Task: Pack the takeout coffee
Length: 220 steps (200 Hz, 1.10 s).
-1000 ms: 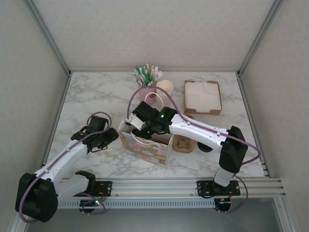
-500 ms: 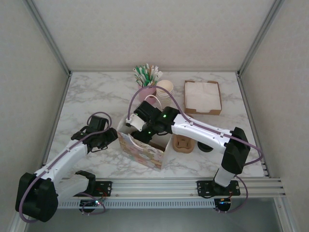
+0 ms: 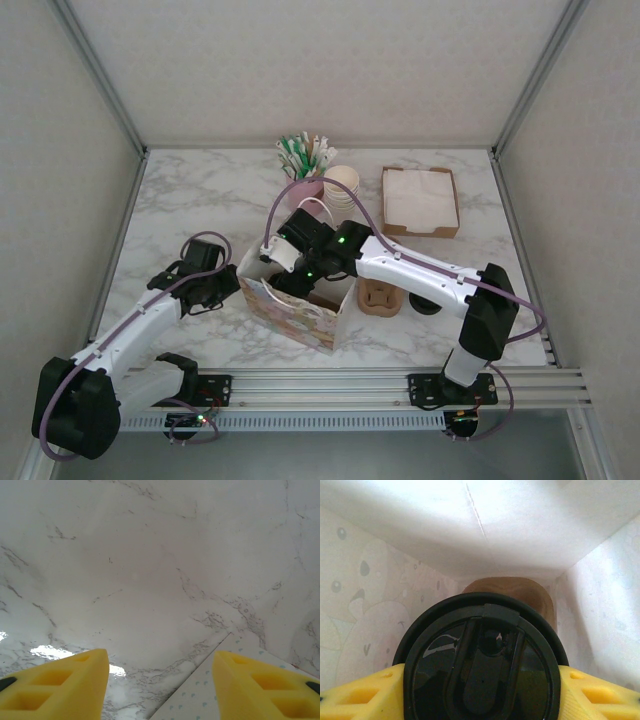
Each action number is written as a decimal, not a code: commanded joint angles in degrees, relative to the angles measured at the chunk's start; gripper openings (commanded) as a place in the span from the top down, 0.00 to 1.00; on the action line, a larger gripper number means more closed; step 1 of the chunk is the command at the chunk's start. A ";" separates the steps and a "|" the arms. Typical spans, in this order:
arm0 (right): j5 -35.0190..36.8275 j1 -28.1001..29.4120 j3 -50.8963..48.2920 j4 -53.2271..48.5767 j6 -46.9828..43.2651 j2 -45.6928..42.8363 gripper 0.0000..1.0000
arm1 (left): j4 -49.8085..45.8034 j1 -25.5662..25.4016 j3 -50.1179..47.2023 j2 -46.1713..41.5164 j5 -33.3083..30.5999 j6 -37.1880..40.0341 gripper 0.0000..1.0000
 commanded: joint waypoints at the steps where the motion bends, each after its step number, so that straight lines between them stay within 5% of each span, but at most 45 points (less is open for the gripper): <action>1: 4.71 2.26 -1.64 -3.03 -1.77 3.76 0.46 | 0.59 0.48 -0.25 0.87 0.47 -0.95 0.44; 220: 12.27 2.64 1.17 -1.34 -2.54 -0.28 0.46 | -0.14 0.37 -0.17 0.34 0.29 -1.28 0.44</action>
